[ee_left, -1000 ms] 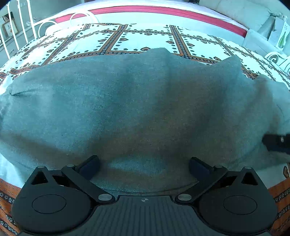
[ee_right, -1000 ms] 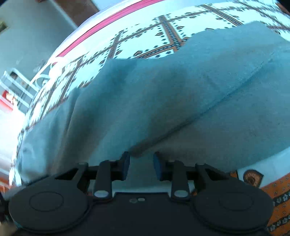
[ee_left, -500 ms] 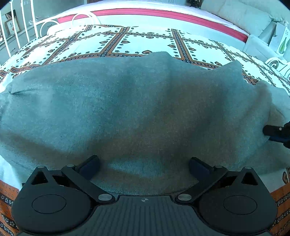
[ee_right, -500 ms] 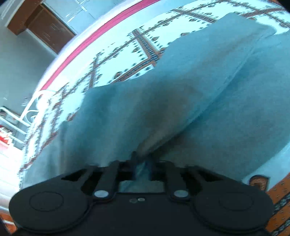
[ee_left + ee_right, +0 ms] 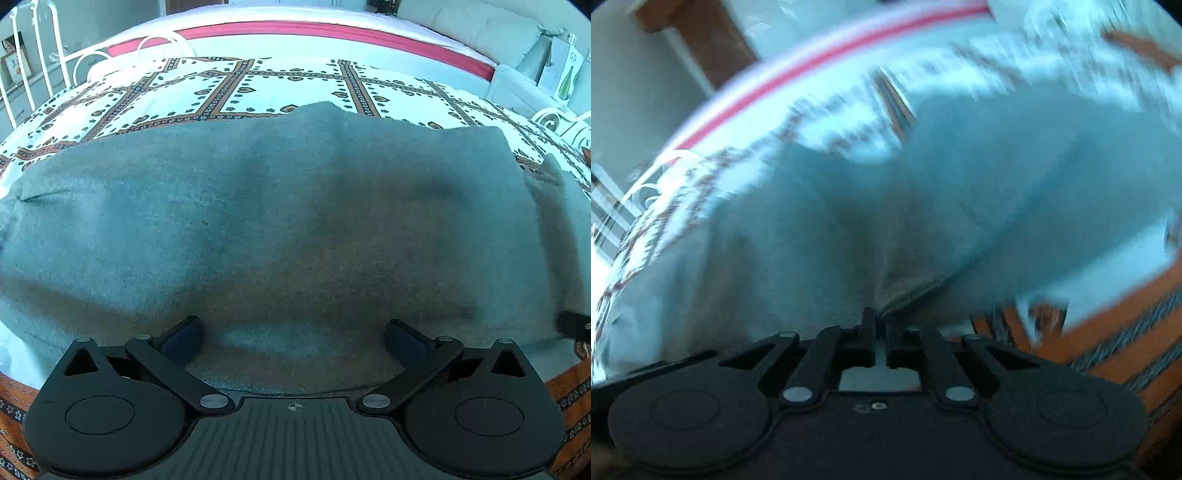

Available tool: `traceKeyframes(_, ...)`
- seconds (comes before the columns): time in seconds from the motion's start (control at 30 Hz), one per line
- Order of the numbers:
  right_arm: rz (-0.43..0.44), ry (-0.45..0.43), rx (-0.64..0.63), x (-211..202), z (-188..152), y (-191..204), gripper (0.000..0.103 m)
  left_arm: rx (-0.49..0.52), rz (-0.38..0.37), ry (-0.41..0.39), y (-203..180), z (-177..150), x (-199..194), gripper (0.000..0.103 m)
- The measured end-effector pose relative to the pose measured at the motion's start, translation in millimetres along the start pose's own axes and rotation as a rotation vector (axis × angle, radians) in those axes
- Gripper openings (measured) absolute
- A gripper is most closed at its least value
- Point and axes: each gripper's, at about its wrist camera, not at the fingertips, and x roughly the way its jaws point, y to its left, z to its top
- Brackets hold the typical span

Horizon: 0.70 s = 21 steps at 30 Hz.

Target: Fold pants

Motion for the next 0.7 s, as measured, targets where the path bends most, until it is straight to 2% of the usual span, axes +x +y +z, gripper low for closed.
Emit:
traceKeyframes(0.07, 0.009, -0.013, -0.016, -0.1, 2.3, 0.7, 0.0, 0.004, 0.002, -0.005, 0.2, -0.2, -0.9, 0.103)
traceKeyframes(0.13, 0.033, -0.004, -0.016, -7.1, 8.9, -1.3, 0.014, 0.003, 0.004, -0.006, -0.4, 0.8, -0.7, 0.103)
traceKeyframes(0.17, 0.05, -0.008, 0.005, -11.0, 13.2, -6.2, 0.014, 0.001, 0.008, -0.005, -1.0, 1.2, -0.7, 0.103)
traceKeyframes(0.23, 0.058, -0.017, 0.044, -20.7, 17.0, -22.6, 0.014, 0.0, 0.017, -0.005, -2.4, 2.0, -0.7, 0.103)
traceKeyframes(0.47, -0.027, -0.044, 0.189, -15.7, 49.2, -86.0, 0.012, -0.004, 0.033, -0.006, -5.8, 3.1, 0.7, 0.103)
traceKeyframes(0.7, 0.025, -0.058, 0.299, 6.5, 73.4, -112.8, 0.01, -0.002, 0.039, -0.009, -7.8, 3.6, 1.0, 0.103)
